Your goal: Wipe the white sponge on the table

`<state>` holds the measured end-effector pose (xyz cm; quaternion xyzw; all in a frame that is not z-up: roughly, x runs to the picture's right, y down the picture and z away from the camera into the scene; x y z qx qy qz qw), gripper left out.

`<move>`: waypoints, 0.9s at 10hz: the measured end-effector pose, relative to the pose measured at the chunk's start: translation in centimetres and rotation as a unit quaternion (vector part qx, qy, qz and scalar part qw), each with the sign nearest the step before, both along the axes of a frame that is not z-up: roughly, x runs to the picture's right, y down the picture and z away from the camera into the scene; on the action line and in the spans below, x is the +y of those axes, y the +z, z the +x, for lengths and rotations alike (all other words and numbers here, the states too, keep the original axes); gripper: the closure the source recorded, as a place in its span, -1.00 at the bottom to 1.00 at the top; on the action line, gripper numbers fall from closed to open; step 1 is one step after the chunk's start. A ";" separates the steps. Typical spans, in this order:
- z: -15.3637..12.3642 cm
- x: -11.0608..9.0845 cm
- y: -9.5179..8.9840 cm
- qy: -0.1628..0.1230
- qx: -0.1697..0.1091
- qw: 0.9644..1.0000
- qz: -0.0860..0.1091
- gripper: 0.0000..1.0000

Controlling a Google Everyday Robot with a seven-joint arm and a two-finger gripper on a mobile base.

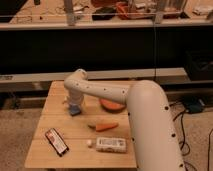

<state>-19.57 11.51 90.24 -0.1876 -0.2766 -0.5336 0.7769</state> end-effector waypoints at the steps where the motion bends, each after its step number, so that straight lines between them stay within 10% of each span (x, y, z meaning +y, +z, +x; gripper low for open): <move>1: -0.1 0.1 0.1 0.000 0.000 1.000 -0.001 -0.60; 9: -1.6 0.9 0.9 -0.007 -0.008 1.000 0.000 -0.51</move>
